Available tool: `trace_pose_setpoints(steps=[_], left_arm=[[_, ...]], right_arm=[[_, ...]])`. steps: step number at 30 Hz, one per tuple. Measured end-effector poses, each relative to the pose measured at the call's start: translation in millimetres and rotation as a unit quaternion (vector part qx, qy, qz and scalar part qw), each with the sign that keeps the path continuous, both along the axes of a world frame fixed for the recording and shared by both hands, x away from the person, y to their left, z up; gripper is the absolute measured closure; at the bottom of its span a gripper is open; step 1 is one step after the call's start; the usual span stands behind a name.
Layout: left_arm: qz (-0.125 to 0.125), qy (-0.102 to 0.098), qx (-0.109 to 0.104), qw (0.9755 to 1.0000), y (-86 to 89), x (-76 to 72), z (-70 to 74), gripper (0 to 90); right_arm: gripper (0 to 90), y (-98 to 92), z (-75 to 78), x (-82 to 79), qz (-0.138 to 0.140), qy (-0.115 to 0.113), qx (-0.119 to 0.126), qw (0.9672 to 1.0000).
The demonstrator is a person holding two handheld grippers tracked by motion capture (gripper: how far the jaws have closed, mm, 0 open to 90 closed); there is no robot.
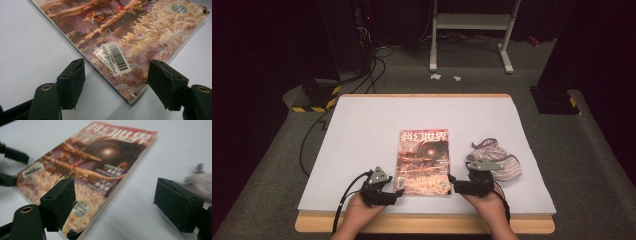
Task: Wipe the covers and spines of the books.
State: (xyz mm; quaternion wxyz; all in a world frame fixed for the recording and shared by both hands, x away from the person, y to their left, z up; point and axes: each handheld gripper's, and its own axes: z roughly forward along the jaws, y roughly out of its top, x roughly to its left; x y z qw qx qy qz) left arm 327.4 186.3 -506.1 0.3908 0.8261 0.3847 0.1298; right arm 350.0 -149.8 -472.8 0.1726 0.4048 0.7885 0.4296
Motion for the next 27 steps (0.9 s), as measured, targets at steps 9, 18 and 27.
trace_pose_setpoints(steps=[9,18,27], left_arm=[[0.020,0.000,-0.011,0.9997,-10.6,11.8,-2.2,30.8],[0.043,-0.002,-0.012,0.9990,-15.5,28.5,-3.2,29.0],[0.057,0.005,-0.007,0.9983,-18.8,27.3,-2.2,26.5]], right_arm=[[19.7,20.2,-19.4,-4.2,0.010,0.031,-0.011,0.9994],[21.4,24.5,-22.8,-2.2,0.009,0.041,-0.009,0.9991],[22.3,29.4,-25.8,-1.9,0.019,0.051,-0.012,0.9985]])
